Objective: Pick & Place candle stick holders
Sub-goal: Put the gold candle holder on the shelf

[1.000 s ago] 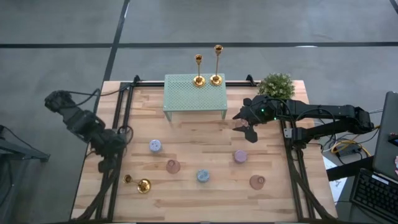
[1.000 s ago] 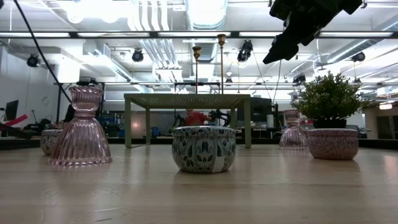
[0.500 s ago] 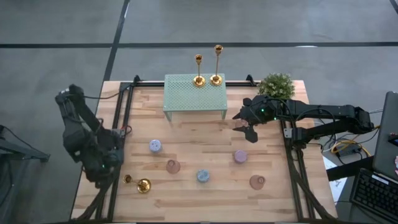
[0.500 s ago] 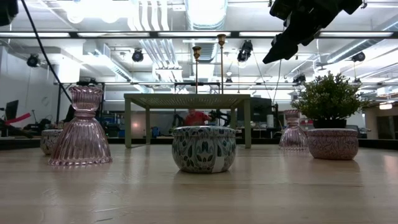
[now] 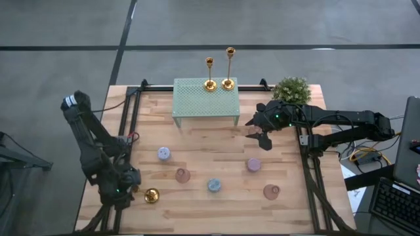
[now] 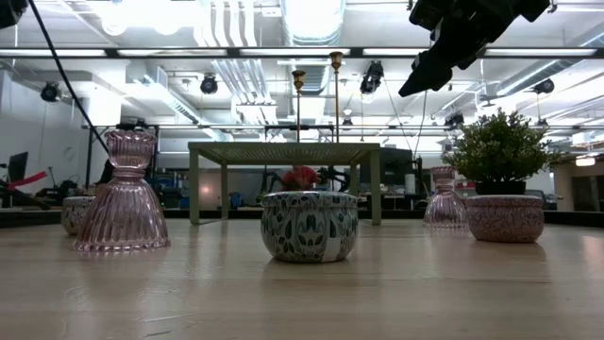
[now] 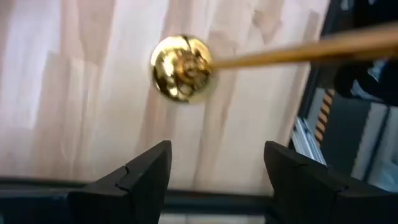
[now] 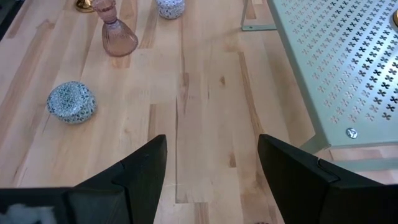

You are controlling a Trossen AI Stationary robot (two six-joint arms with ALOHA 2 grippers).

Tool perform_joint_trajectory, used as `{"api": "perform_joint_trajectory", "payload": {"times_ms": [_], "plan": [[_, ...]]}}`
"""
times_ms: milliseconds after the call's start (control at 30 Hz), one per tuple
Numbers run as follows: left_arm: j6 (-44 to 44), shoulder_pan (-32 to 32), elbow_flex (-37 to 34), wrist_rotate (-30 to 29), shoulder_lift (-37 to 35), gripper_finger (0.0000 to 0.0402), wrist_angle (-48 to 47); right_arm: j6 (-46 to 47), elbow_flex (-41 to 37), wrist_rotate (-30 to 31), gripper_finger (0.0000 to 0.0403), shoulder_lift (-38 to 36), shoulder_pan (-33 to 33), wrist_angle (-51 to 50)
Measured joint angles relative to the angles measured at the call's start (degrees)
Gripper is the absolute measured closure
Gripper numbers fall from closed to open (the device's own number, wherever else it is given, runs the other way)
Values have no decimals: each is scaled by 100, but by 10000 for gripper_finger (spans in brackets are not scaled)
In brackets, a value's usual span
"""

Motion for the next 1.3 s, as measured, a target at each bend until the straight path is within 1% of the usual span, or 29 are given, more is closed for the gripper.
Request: {"api": "perform_joint_trajectory", "payload": {"times_ms": [367, 667, 800, 933, 1300], "plan": [[-2, -4, -127, -1031, 61, 142, -3, 5, 0, -2, 158, 0, 0, 0], [58, -61, -122, -1082, -35, 142, 169, 5, 0, -2, 158, 0, 0, 0], [100, -66, -122, -1398, -135, 142, 270, 4, 0, -2, 158, 0, -1, 0], [220, -72, -125, -1558, -195, 142, 334, 11, 0, -2, 158, 0, 0, -2], [575, -76, -125, -1638, -199, 142, 705, 17, 0, 0, 158, 0, -2, -16]]}}
